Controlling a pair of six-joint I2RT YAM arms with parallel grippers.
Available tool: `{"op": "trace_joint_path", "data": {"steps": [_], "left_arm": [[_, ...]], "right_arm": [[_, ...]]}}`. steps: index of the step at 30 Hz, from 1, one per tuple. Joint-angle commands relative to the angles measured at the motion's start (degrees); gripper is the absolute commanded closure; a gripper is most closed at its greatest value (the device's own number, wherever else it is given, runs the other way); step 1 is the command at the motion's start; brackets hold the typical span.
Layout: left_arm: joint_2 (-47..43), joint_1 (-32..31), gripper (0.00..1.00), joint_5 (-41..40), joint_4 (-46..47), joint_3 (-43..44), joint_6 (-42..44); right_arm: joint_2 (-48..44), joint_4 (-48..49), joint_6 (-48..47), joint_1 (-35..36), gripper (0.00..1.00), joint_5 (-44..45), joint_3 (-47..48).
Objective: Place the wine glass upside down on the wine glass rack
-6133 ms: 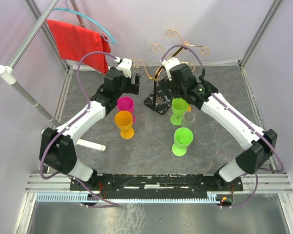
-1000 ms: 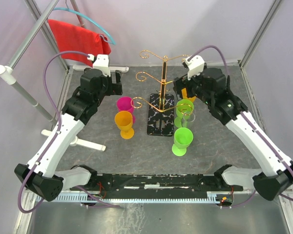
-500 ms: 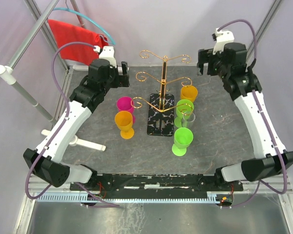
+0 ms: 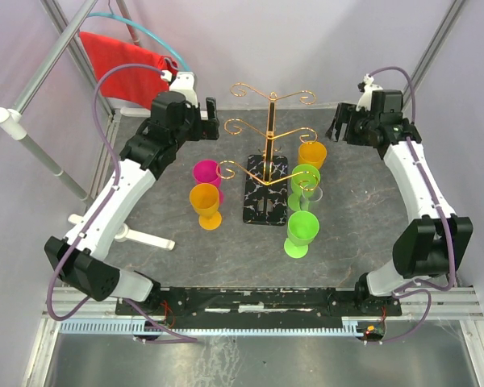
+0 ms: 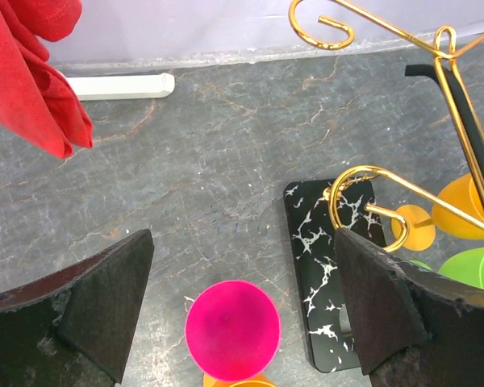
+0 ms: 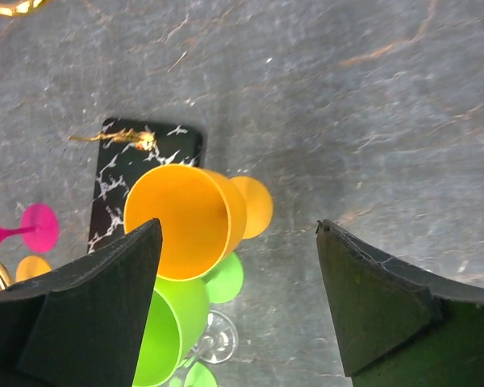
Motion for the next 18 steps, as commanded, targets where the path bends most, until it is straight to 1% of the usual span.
{"op": "trace_joint_path", "data": {"steps": [1,3,10,18], "left_arm": [[-0.55,0.33,0.01,2.40,2.70,2.42,3.24],[-0.64,0.38,0.01,2.27,3.36,1.84,4.18],[-1.35,1.95,0.01,5.97,4.69,-0.58,4.60],[-3.58,2.77,0.01,3.57,3.99,-1.63,5.38]], "right_arm": [[-0.34,5.98,2.95,0.33,0.17,-6.11,-1.62],[-0.14,6.55,3.08,0.99,0.19,-5.44,-2.34],[2.51,5.76,0.80,7.42,0.19,5.48,-3.07],[4.45,5.71,0.19,8.10,0.20,9.72,-4.80]]}}
